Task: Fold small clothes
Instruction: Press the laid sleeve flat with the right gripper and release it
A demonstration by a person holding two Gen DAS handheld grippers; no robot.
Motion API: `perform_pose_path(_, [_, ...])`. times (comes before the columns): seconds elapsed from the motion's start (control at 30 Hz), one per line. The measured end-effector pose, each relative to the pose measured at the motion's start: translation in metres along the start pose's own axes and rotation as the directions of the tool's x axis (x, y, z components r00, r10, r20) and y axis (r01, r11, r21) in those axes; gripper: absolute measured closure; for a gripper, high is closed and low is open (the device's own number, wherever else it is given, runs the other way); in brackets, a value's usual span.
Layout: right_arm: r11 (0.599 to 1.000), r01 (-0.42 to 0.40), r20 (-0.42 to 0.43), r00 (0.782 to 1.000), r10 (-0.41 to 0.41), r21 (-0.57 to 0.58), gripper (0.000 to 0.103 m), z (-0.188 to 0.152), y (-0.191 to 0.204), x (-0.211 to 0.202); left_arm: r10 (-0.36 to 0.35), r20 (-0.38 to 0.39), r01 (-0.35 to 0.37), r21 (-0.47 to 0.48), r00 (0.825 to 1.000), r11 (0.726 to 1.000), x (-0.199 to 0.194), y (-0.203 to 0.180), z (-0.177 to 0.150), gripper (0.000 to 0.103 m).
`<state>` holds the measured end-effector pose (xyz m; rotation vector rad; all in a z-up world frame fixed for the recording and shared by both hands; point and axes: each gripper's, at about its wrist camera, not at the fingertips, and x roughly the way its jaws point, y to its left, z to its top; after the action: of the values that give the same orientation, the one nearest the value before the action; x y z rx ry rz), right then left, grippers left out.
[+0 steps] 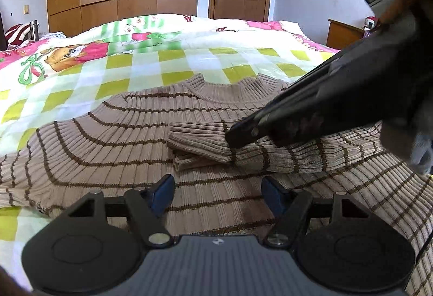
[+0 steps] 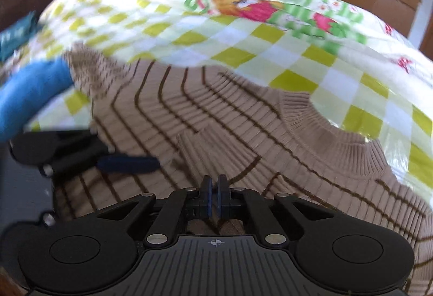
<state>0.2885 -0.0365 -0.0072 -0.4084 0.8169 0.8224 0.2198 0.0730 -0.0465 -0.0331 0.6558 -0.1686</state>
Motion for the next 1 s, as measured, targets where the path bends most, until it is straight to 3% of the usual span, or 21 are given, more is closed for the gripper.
perform_pose_path(0.1, [0.999,-0.020,0.005,1.000,0.020,0.025,0.101,0.002,-0.004,-0.008,-0.003,-0.001,0.003,-0.003,1.000,1.000,0.000,0.000,-0.001,0.020])
perform_pose_path(0.23, [0.995,-0.047,-0.031,0.999,0.045,-0.091,0.084,0.003,0.013,-0.005,-0.018,-0.003,0.018,-0.005,1.000,1.000,-0.002,0.001,-0.001,0.020])
perform_pose_path(0.37, [0.985,0.016,-0.055,0.998,-0.026,-0.174,0.084,0.000,0.024,0.013,-0.026,-0.004,0.026,-0.009,1.000,1.000,-0.001,0.001,-0.002,0.019])
perform_pose_path(0.47, [0.988,0.042,-0.054,0.997,-0.050,-0.150,0.090,0.001,0.019,0.015,-0.035,-0.001,0.035,-0.019,0.999,0.999,-0.002,0.003,-0.003,0.019])
perform_pose_path(0.53, [0.998,0.007,-0.045,0.999,-0.010,-0.057,0.098,0.005,0.007,0.007,-0.040,0.002,0.040,-0.027,0.999,0.999,-0.003,0.004,-0.002,0.019])
perform_pose_path(0.67, [0.994,-0.050,0.007,0.999,0.050,0.095,0.100,0.013,-0.015,-0.013,-0.048,0.008,0.049,-0.045,0.999,0.998,-0.004,0.007,-0.002,0.019])
perform_pose_path(0.83, [0.968,-0.176,0.051,0.984,0.170,0.178,0.100,0.014,-0.029,-0.027,-0.055,0.021,0.056,-0.058,0.998,0.997,-0.007,0.009,-0.001,0.019])
perform_pose_path(0.9, [0.961,-0.238,-0.008,0.970,0.242,0.141,0.099,0.011,-0.028,-0.021,-0.056,0.018,0.057,-0.047,0.998,0.997,-0.010,0.011,0.000,0.019])
perform_pose_path(1.0, [0.967,-0.230,-0.092,0.967,0.239,0.107,0.090,0.002,-0.020,-0.004,-0.037,-0.006,0.037,0.012,0.999,0.999,-0.016,0.013,-0.004,0.015])
